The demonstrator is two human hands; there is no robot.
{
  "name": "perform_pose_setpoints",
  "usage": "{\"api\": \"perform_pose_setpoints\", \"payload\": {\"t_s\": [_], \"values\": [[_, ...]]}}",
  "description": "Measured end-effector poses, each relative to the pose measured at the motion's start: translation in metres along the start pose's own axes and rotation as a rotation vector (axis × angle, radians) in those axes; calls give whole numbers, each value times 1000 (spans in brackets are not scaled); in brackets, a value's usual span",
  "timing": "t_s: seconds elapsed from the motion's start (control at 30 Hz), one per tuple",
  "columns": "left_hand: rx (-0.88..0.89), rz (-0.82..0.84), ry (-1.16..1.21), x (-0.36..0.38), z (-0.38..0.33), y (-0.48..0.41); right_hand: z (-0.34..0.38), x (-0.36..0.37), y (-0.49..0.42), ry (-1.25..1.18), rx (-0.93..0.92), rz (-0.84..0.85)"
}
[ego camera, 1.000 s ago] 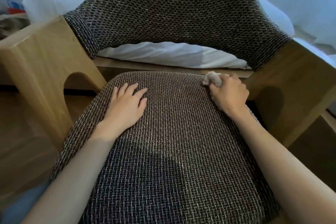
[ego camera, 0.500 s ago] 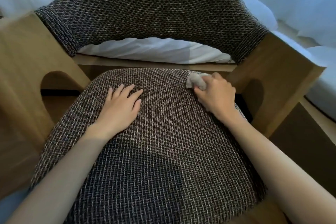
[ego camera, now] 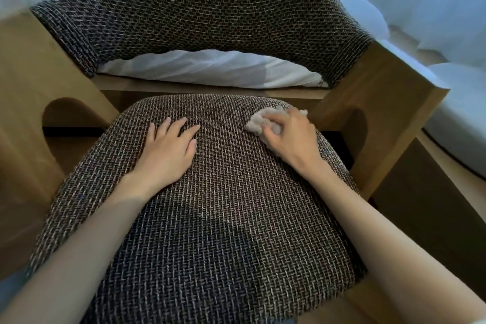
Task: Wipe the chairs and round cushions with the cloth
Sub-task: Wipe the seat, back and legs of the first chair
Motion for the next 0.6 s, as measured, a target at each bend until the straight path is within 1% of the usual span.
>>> {"api": "perform_pose_setpoints", "payload": {"t_s": [0.13, 0.17, 0.23, 0.27, 0.33, 0.4, 0.5, 0.6], "values": [[-1, 7, -2, 2, -5, 0, 30, -7, 40, -98, -139, 107], [4, 6, -1, 3, -7, 1, 30, -10, 44, -103, -167, 105], [17, 10, 1, 4, -11, 1, 13, -14, 31, -21, -179, 42], [22, 13, 0, 4, -12, 2, -2, -17, 18, 48, -146, 1], [25, 14, -4, 4, -12, 3, -33, -24, -6, 176, -18, -56], [25, 11, -5, 5, -12, 3, -47, -25, -13, 213, 51, -73], [33, 11, -9, 5, -12, 4, -23, -23, 9, 144, 21, -75], [30, 19, -36, 5, -14, 5, 18, -21, 58, -15, -107, 36]]}}
Point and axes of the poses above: each hand's wrist, its own y-axis away from the middle knuckle, its own x-axis out of the palm, z = x × y, the point moved 4 cm from there along -y, towards the middle knuckle, and after that the axes turned 9 degrees about -z, right-handed, at the moved point
